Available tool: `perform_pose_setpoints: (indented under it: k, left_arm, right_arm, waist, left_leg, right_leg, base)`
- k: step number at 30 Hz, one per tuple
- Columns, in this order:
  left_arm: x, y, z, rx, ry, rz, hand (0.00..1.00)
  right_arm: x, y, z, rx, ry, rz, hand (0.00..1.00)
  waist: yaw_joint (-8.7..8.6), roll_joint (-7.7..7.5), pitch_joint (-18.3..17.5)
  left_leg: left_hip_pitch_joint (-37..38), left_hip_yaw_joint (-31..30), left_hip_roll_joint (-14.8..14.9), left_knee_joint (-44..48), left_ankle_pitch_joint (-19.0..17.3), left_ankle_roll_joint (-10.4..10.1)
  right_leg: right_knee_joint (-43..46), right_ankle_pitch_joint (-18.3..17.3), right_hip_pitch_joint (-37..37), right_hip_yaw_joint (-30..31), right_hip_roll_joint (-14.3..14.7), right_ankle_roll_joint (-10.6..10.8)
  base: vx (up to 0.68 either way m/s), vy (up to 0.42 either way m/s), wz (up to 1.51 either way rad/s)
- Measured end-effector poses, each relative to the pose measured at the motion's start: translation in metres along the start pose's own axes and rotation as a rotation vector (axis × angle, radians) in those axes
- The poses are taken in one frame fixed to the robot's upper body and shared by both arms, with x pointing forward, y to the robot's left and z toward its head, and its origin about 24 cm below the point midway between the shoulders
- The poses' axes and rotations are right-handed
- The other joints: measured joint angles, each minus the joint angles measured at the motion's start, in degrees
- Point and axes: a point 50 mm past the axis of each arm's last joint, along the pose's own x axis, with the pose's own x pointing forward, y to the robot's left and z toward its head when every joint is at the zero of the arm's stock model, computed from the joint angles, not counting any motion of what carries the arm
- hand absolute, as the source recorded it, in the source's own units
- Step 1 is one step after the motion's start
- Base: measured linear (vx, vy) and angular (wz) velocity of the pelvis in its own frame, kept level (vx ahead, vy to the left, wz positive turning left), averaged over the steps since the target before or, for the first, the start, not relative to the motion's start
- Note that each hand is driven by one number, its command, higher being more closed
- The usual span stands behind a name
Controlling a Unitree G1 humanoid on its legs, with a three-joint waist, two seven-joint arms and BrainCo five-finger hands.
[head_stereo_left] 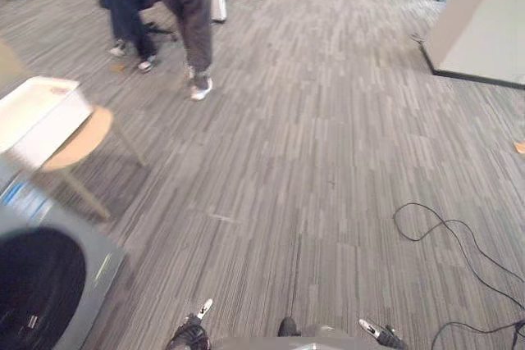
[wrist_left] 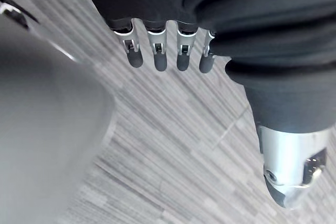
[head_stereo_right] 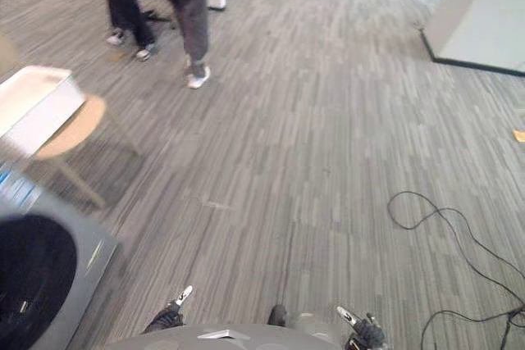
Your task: Organize washtable
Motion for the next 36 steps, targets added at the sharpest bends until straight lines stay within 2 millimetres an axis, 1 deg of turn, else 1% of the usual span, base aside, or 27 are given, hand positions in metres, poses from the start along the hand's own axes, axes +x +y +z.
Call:
perform_pose_setpoints:
  k: [1, 2, 5, 6, 7, 8, 9, 10, 11, 12, 13, 14, 16, 17, 19, 20, 23, 24, 26, 27, 28, 29, 30, 31, 33, 35, 36]
  left_arm:
    - [0.001, 0.004, 0.01, 0.017, -0.042, -0.001, 0.0]
    - [0.001, 0.005, 0.012, 0.024, -0.048, 0.0, 0.0]
    - [-0.004, 0.022, -0.002, 0.045, -0.015, 0.037, 0.0]
    - [-0.006, 0.026, -0.011, 0.036, 0.01, 0.052, 0.0]
    - [-0.01, 0.029, -0.025, 0.042, 0.063, 0.058, 0.0]
    - [-0.011, 0.031, -0.032, 0.046, 0.089, 0.06, 0.0]
    - [-0.016, 0.038, -0.045, 0.048, 0.134, 0.08, 0.0]
    - [-0.018, 0.051, -0.046, 0.039, 0.138, 0.118, 0.0]
    - [-0.019, 0.055, -0.045, 0.036, 0.138, 0.131, 0.0]
    - [-0.018, 0.057, -0.041, 0.034, 0.128, 0.137, 0.0]
    - [-0.015, 0.057, -0.033, 0.054, 0.105, 0.13, 0.0]
    - [-0.014, 0.055, -0.03, 0.068, 0.099, 0.123, 0.0]
    - [-0.01, 0.05, -0.02, 0.133, 0.08, 0.091, 0.0]
    - [-0.004, 0.033, -0.004, 0.14, 0.022, 0.044, 0.0]
    - [0.003, 0.003, 0.018, 0.122, -0.053, -0.026, 0.0]
    - [0.006, -0.02, 0.033, 0.121, -0.102, -0.083, 0.0]
    - [0.006, -0.04, 0.038, 0.128, -0.124, -0.135, 0.0]
    - [0.004, -0.042, 0.026, 0.118, -0.093, -0.14, 0.0]
    - [0.003, -0.04, 0.011, 0.12, -0.04, -0.131, 0.0]
    - [0.002, -0.042, 0.007, 0.102, -0.019, -0.129, 0.0]
    - [0.002, -0.042, 0.008, 0.077, -0.02, -0.125, 0.0]
    - [0.002, -0.041, 0.006, 0.074, -0.013, -0.119, 0.0]
    - [0.003, -0.036, 0.006, 0.083, -0.009, -0.111, 0.0]
    - [0.004, -0.031, 0.012, 0.1, -0.027, -0.108, 0.0]
    - [0.004, -0.015, 0.018, 0.14, -0.052, -0.079, 0.0]
    - [0.005, -0.011, 0.031, 0.135, -0.102, -0.067, 0.0]
    - [0.004, -0.01, 0.036, 0.119, -0.128, -0.065, 0.0]
  right_arm:
    - [0.004, 0.019, 0.006, -0.033, 0.007, 0.053, 0.0]
    - [0.005, 0.021, 0.008, -0.04, 0.003, 0.06, 0.0]
    - [0.009, 0.047, 0.03, -0.075, -0.052, 0.129, 0.0]
    - [0.01, 0.053, 0.038, -0.056, -0.078, 0.145, 0.0]
    - [0.01, 0.051, 0.039, -0.059, -0.087, 0.141, 0.0]
    - [0.01, 0.049, 0.037, -0.062, -0.078, 0.133, 0.0]
    - [0.009, 0.049, 0.025, -0.064, -0.04, 0.135, 0.0]
    - [0.006, 0.049, 0.01, -0.057, 0.002, 0.135, 0.0]
    - [0.006, 0.048, 0.007, -0.052, 0.013, 0.131, 0.0]
    - [0.005, 0.043, 0.003, -0.016, 0.025, 0.109, 0.0]
    - [0.003, 0.037, -0.004, 0.022, 0.041, 0.086, 0.0]
    - [0.002, 0.033, -0.008, 0.031, 0.052, 0.076, 0.0]
    - [0.0, 0.015, -0.012, 0.036, 0.051, 0.042, 0.0]
    - [-0.003, 0.001, -0.015, 0.048, 0.035, 0.004, 0.0]
    - [-0.004, -0.008, -0.012, 0.047, 0.018, -0.015, 0.0]
    - [-0.006, -0.012, -0.017, 0.049, 0.031, -0.028, 0.0]
    - [-0.009, -0.016, -0.028, 0.047, 0.065, -0.039, 0.0]
    - [-0.013, -0.024, -0.037, 0.046, 0.103, -0.063, 0.0]
    - [-0.018, -0.034, -0.05, 0.036, 0.157, -0.095, 0.0]
    - [-0.019, -0.046, -0.046, 0.035, 0.147, -0.129, 0.0]
    - [-0.014, -0.048, -0.033, 0.031, 0.116, -0.131, 0.0]
    - [-0.012, -0.044, -0.028, 0.028, 0.103, -0.12, 0.0]
    - [-0.007, -0.034, -0.017, 0.003, 0.077, -0.089, 0.0]
    - [-0.004, -0.029, -0.012, -0.055, 0.079, -0.066, 0.0]
    - [0.004, -0.002, 0.003, -0.133, 0.048, 0.012, 0.0]
    - [0.008, 0.028, 0.017, -0.13, -0.002, 0.095, 0.0]
    - [0.01, 0.044, 0.026, -0.128, -0.028, 0.134, 0.0]
  waist:
    - [0.95, -1.07, 1.3]
    - [1.17, -1.25, 1.4]
    - [3.59, -2.25, 2.2]
    - [3.86, -2.02, 2.2]
    - [4.03, 0.09, 1.8]
    - [4.42, 0.58, 1.8]
    - [5.21, -0.33, 0.5]
    - [5.23, -3.51, -1.0]
    - [5.24, -4.63, -1.5]
    - [5.17, -5.88, -0.9]
    - [4.84, -6.91, 0.2]
    - [3.99, -6.89, 0.8]
    - [1.94, -5.51, 1.6]
    - [1.14, -3.79, 1.6]
    - [0.12, -2.93, 1.6]
    - [-0.64, -3.01, 1.5]
    - [-1.17, -3.7, 1.4]
    - [-2.08, -2.37, 0.4]
    - [-3.87, -1.18, -0.9]
    - [-3.78, 1.36, -2.2]
    - [-3.29, 2.73, -2.3]
    - [-2.82, 2.54, -2.2]
    - [-2.02, 2.41, -1.1]
    - [-0.57, 1.81, 0.1]
    - [1.05, -0.49, 0.8]
    - [2.72, -2.54, 1.9]
    - [4.18, -3.71, 2.4]
  left_leg:
    - [-5.6, 0.2, -2.7, 2.6, -4.5, 0.1]
    - [-6.8, 0.4, -3.0, 2.3, -5.3, 0.4]
    - [-16.5, 1.6, -4.9, -15.2, -9.0, 1.2]
    - [-18.3, 0.8, -5.6, -29.9, -7.1, 0.5]
    - [-18.2, -0.7, -5.5, -46.1, -1.8, -0.2]
    - [-18.1, -0.9, -5.5, -47.6, 3.0, -0.3]
    - [-16.5, -0.4, -7.3, -46.3, 9.6, 2.4]
    - [-16.4, 1.5, -9.5, -44.8, 6.9, 4.3]
    - [-16.0, 2.1, -10.4, -44.2, 5.2, 5.1]
    - [-13.7, 2.9, -12.3, -43.3, 1.9, 6.6]
    - [-9.5, 2.9, -14.3, -43.6, -0.5, 8.7]
    - [-7.2, 2.3, -15.1, -43.8, -1.6, 8.7]
    - [0.8, -0.5, -16.3, -45.1, -4.6, 9.6]
    - [7.4, -3.2, -15.9, -48.5, -6.3, 10.5]
    - [12.6, -6.9, -14.3, -50.6, -9.7, 11.0]
    - [16.2, -9.6, -12.7, -50.6, -13.4, 11.2]
    - [21.7, -11.6, -11.4, -51.5, -17.9, 10.4]
    - [25.6, -12.9, -9.3, -52.8, -19.4, 9.2]
    - [25.3, -13.9, -8.1, -42.8, -20.4, 7.3]
    - [21.5, -13.4, -6.7, -31.0, -17.7, 3.0]
    - [16.0, -12.5, -7.5, -19.0, -4.0, -1.2]
    - [13.5, -11.2, -8.6, -14.8, 8.0, -2.8]
    - [8.9, -7.6, -8.1, -6.8, 13.9, -3.0]
    - [5.0, -2.2, -6.5, 0.5, 6.5, 2.1]
    - [-2.8, 1.8, -6.6, 2.6, -2.3, 5.1]
    - [-10.1, 1.1, -8.4, -6.7, -7.3, 4.5]
    - [-12.8, -1.0, -9.8, -20.2, -7.7, 3.4]
  right_leg:
    - [-3.1, -0.3, 6.0, 4.2, 0.1, -0.5]
    - [-3.8, -0.3, 7.0, 5.0, 0.1, -0.5]
    - [-7.3, -3.3, 15.5, 12.3, -2.3, 0.3]
    - [-8.9, -6.2, 18.6, 14.0, -3.6, 2.2]
    - [-10.3, -7.5, 22.2, 15.4, -3.3, 2.2]
    - [-10.4, -8.1, 24.1, 16.3, -3.3, 2.0]
    - [-8.2, -8.9, 25.5, 17.4, -4.9, 2.7]
    - [0.0, -9.7, 22.0, 18.0, -7.8, 4.3]
    - [6.3, -9.5, 19.4, 18.4, -8.6, 5.4]
    - [20.1, -5.2, 14.5, 19.1, -9.7, 11.7]
    - [33.8, 6.8, 9.0, 19.0, -10.3, 16.5]
    - [40.4, 10.9, 6.4, 18.5, -10.3, 18.0]
    - [53.2, 6.8, -0.8, 14.6, -10.6, 15.3]
    - [52.9, 1.3, -6.7, 10.3, -10.9, 13.4]
    - [43.3, -3.3, -13.3, 4.8, -11.2, 11.6]
    - [27.8, -2.8, -16.3, -0.6, -11.8, 12.9]
    - [3.8, 1.9, -18.2, -4.5, -11.8, 15.4]
    - [2.0, 2.1, -20.1, -4.7, -11.2, 13.8]
    - [4.5, 10.0, -20.0, -5.6, -10.2, 10.0]
    - [6.2, 12.5, -18.7, -7.0, -8.2, 7.4]
    - [7.6, 9.2, -16.7, -6.2, -6.1, 6.8]
    - [6.8, 7.8, -14.7, -5.0, -5.5, 6.7]
    - [3.1, 6.4, -8.5, -2.7, -3.5, 6.2]
    - [0.4, 5.3, -2.0, 0.8, -2.1, 5.5]
    - [-3.5, 3.7, 5.5, 5.8, -2.2, 4.0]
    - [-5.8, 1.5, 11.0, 8.9, -3.8, 5.2]
    - [-5.8, -2.2, 13.6, 11.0, -5.3, 7.7]
  base:
    - [0.26, -0.202, -1.09]
    - [0.52, -0.217, -1.34]
    - [0.48, -0.085, -1.38]
    - [0.3, 0.094, -0.88]
    - [0.48, 0.112, -0.67]
    - [0.87, 0.106, -0.43]
    - [0.85, 0.123, -0.27]
    - [0.81, 0.131, -0.18]
    - [0.69, 0.174, 0.03]
    - [0.55, 0.164, 0.07]
    - [0.46, 0.158, 0.2]
    - [0.3, 0.133, 0.39]
    - [0.12, 0.127, 0.63]
    - [-0.04, 0.134, 0.77]
    - [-0.1, 0.097, 0.94]
    - [0.06, -0.008, 0.8]
    - [0.54, -0.238, 0.46]
    - [0.61, -0.38, 0.71]
    - [0.51, -0.363, 0.56]
    - [0.56, -0.361, -0.11]
    - [0.46, -0.256, -0.38]
    - [0.22, -0.119, -0.68]
    - [0.04, 0.01, -0.73]
    - [-0.02, 0.012, -0.83]
    - [-0.19, 0.024, -1.04]
    - [-0.02, -0.008, -1.06]
    - [-0.09, 0.065, -0.96]
